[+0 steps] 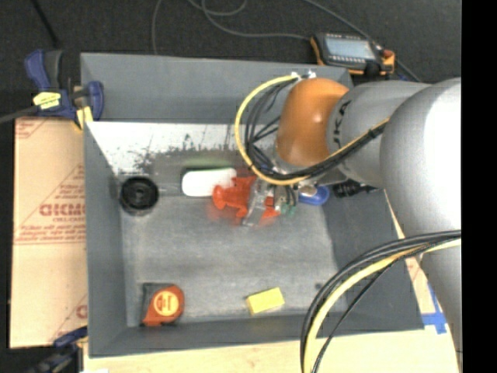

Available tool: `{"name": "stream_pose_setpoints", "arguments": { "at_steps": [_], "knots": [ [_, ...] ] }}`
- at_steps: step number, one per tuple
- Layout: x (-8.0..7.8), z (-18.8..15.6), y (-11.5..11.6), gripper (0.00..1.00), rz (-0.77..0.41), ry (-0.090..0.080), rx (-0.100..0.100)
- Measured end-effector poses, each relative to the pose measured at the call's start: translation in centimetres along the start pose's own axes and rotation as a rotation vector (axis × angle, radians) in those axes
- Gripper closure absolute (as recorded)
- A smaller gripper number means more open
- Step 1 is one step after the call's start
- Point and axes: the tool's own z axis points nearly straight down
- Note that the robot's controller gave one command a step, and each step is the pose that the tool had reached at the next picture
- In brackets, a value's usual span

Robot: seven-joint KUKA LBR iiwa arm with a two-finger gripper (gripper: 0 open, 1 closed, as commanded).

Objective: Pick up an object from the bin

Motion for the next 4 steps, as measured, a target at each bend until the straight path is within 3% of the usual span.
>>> {"name": "stream_pose_setpoints", "arguments": {
  "at_steps": [1, 2, 3, 4],
  "knots": [
    [0.0, 0.0, 0.0, 1.0, -0.001, 0.0, 0.0],
    [0.2, -5.2, 0.2, 1.0, 0.01, 0.009, 0.002],
    [0.0, -10.8, 0.4, 1.0, 0.009, 0.001, -0.001],
    [2.0, -14.2, 2.1, 1.0, -0.007, 0.002, 0.001]
  ]
}}
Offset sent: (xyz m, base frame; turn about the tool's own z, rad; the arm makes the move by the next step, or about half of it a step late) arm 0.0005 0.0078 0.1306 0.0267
